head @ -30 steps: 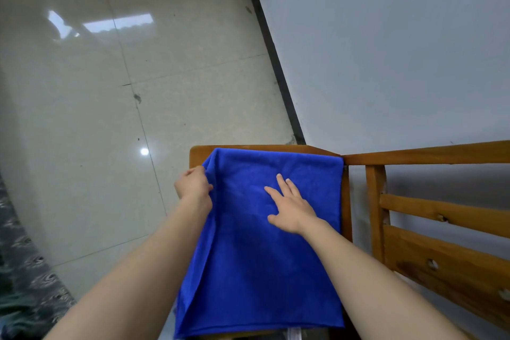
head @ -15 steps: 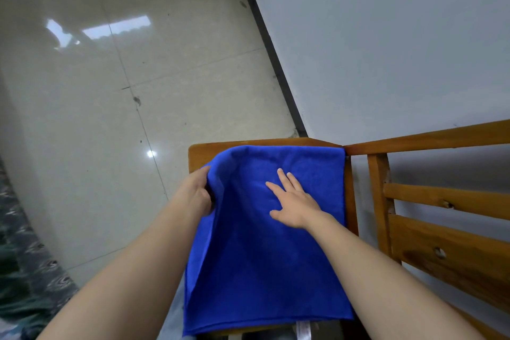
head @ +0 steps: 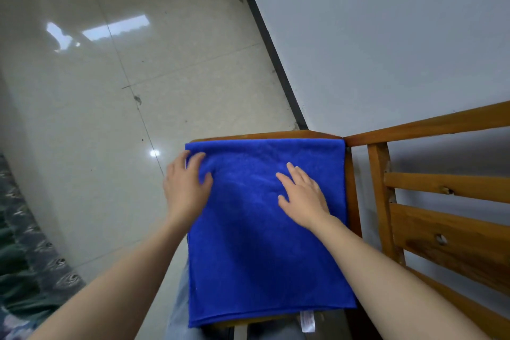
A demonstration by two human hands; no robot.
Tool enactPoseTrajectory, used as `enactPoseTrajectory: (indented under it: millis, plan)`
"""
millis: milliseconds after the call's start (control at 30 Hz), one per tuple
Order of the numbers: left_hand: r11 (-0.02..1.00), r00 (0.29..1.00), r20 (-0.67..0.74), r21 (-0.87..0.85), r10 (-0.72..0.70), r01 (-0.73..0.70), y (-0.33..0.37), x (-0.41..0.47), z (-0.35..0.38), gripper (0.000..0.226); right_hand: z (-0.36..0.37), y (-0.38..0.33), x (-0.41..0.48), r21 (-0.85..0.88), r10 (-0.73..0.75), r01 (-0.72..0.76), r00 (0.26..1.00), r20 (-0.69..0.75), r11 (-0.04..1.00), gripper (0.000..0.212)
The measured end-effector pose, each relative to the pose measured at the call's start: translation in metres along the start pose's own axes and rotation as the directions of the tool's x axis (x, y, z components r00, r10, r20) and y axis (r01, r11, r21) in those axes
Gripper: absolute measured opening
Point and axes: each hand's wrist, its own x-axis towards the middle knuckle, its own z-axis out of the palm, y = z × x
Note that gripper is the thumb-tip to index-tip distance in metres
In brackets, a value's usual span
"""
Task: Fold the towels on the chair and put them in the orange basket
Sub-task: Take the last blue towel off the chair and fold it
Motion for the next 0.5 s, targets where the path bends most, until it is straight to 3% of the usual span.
enactPoseTrajectory:
  millis: [67, 100, 200, 300, 367, 433, 500]
  plan:
    - [0.952, 0.980, 0.184, 0.281, 0.074, -0.125, -0.016, -0.020, 0.013, 0.049, 0.013, 0.007, -0.020, 0.036, 0.111, -0.107, 0.983, -0.144, 0.994, 0.050]
    - [0.937, 0.972, 0.233, 0.337, 0.016, -0.096, -0.025, -0.029, 0.017, 0.053, 0.024, 0.013, -0.033, 0.046, 0.158, -0.153, 0.973, -0.169, 0.987, 0.048]
    - [0.947, 0.946, 0.255, 0.298, -0.199, 0.119, -0.049, -0.064, 0.015, 0.070, 0.066, 0.035, -0.078, -0.045, 0.119, -0.133, 0.965, -0.233, 0.990, 0.046]
    - [0.952, 0.931, 0.323, 0.298, -0.168, 0.068, -0.072, -0.110, 0.021, 0.077, 0.102, 0.057, -0.120, -0.166, 0.067, -0.090, 0.988, -0.143, 0.982, 0.050]
    - [0.974, 0.876, 0.427, 0.093, -0.226, 0.206, -0.082, -0.138, 0.030, 0.083, 0.124, 0.069, -0.144, -0.213, 0.052, -0.061, 0.998, -0.047, 0.975, 0.056]
    - [0.858, 0.783, 0.544, -0.203, -0.301, 0.471, -0.086, -0.160, 0.040, 0.081, 0.141, 0.077, -0.161, -0.242, 0.075, -0.056, 0.995, 0.069, 0.969, 0.070]
    - [0.734, 0.724, 0.572, -0.286, -0.384, 0.616, -0.089, -0.173, 0.050, 0.073, 0.152, 0.084, -0.166, -0.283, 0.073, -0.040, 0.991, 0.108, 0.958, 0.082]
